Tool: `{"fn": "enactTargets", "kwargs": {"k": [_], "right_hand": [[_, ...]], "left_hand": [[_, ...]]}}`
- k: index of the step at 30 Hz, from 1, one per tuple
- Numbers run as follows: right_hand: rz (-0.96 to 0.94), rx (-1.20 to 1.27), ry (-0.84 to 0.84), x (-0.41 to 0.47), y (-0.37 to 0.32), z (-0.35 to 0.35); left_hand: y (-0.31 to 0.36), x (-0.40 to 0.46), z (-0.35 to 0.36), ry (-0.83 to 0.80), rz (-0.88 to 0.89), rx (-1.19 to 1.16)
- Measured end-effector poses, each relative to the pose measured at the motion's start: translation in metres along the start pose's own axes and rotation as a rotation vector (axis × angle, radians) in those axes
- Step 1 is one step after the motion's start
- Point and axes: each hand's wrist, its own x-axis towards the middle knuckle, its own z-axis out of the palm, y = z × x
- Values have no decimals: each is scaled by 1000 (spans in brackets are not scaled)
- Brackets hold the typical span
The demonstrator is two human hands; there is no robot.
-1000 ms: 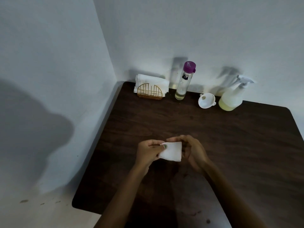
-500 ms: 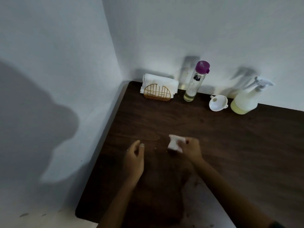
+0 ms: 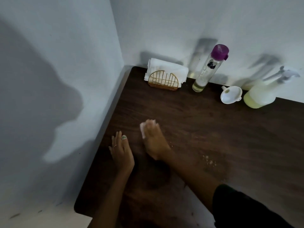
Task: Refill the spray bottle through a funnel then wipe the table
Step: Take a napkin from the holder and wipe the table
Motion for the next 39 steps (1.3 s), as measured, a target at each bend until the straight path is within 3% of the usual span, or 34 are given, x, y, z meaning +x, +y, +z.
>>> {"fn": "enactTargets", "kwargs": {"k": [4,7,10,13,16,19,22,27,30,33,37,39], "right_hand": [[-463,-144,-111,-43,-37,51],[-560,-271,-158,-57,-22,59],[-454,-253,-60,-42,20,33],[-152,-268,124,-16,83,-5],[197,-300,112,-4,143,-34],[347,-237,159,1,151,-34],[284,-91,214,-7,109,-17],[-209,62,5,-82,0,31],[-557,-125,-89,-117,-20,69],[-521,-144,-163,-105,5,59],[-266,-50,-35,-72,69,6],[-40,-61,43,-58,114,-19]], "left_hand": [[2,1,-3,-24,-19,-64],[1,2,-3,-25,-29,-84],[0,1,-2,-35,-16,-48],[0,0,-2,-40,-10,-32],[0,-1,0,-46,-10,-19],[1,1,1,-50,-26,13],[2,1,2,-41,-30,23],[6,-5,1,-77,25,134],[14,-10,-1,-93,51,195],[21,-12,-1,-118,44,269],[7,-8,5,-150,36,392],[-4,-9,11,-153,57,465]]}}
